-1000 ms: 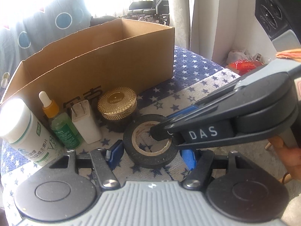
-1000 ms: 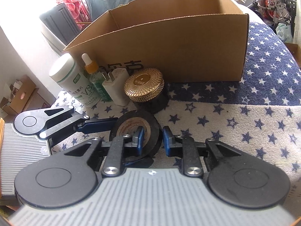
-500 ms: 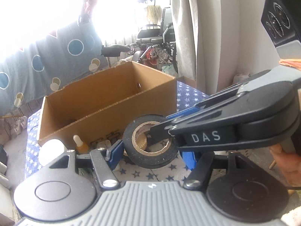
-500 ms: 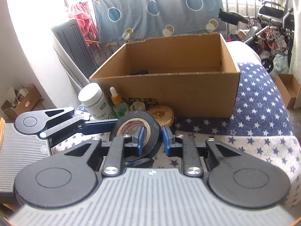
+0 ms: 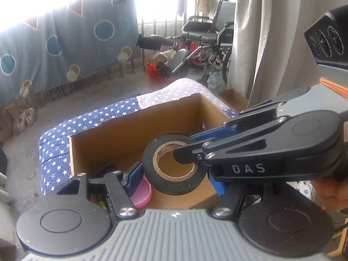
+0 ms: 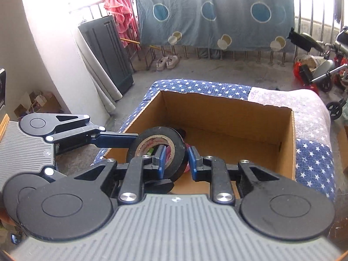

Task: Organize rigid objects
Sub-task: 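Carry the tape roll into the box and open the right tool, then move the right tool back to the gold-lidded jar, then close the right tool on the gold jar's lid and lift it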

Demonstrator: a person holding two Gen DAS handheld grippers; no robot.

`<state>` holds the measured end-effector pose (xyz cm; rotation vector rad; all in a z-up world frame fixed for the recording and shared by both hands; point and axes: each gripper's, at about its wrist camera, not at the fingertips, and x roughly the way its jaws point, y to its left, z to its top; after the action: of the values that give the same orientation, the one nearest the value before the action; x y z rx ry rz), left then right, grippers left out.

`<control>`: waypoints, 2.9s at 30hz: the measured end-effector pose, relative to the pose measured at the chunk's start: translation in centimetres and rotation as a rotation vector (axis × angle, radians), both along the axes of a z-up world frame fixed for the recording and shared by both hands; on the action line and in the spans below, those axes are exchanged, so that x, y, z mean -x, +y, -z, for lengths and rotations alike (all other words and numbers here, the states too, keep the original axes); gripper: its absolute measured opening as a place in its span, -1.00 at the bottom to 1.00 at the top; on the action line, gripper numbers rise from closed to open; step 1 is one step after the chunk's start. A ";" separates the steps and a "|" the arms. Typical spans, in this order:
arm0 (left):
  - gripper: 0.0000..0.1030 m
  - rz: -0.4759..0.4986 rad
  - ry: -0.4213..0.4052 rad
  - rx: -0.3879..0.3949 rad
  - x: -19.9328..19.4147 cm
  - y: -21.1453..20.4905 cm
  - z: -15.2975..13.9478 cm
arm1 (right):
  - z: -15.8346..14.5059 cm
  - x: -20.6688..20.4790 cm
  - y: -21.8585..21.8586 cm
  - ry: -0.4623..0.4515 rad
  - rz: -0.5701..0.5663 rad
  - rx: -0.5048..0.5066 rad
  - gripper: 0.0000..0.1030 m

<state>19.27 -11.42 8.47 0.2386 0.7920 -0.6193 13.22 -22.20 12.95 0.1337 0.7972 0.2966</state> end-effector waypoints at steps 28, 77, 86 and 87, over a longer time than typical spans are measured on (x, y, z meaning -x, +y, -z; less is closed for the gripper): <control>0.60 -0.085 0.312 -0.091 -14.7 -2.8 9.7 | 12.6 -17.1 -3.8 0.315 0.073 -0.060 -0.45; 0.13 0.038 0.004 -0.138 11.6 -3.0 12.1 | 15.9 8.1 -4.4 0.211 0.248 -0.491 -0.19; 0.08 -0.033 0.022 -0.115 10.3 -2.7 13.0 | 16.9 7.1 -4.0 0.221 0.232 -0.478 -0.27; 0.05 -0.040 0.022 -0.107 10.3 -2.6 13.0 | 17.0 7.1 -4.0 0.220 0.232 -0.474 -0.28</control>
<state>8.97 -13.98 -4.50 0.3130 0.8503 -0.5434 6.14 -26.15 -4.03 0.7097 0.9081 0.2488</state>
